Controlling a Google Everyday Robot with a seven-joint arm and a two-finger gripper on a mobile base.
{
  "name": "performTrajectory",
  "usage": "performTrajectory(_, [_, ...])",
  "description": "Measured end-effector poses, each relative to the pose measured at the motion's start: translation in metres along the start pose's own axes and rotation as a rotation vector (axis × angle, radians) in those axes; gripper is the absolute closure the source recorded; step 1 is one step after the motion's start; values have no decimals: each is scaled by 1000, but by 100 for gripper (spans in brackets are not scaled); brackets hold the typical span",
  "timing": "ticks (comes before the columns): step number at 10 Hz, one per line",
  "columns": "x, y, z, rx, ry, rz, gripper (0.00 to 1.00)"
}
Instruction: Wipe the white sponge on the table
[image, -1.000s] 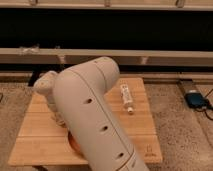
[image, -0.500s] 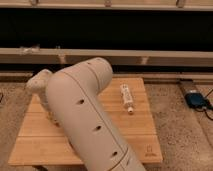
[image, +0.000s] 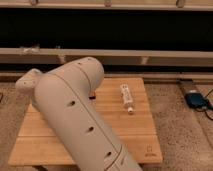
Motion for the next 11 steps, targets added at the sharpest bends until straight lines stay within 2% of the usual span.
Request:
performTrajectory(2, [3, -4, -4, 8, -13, -7, 20])
performTrajectory(5, [8, -4, -39, -19, -63, -30, 20])
performTrajectory(11, [7, 0, -40, -24, -65, -36, 20])
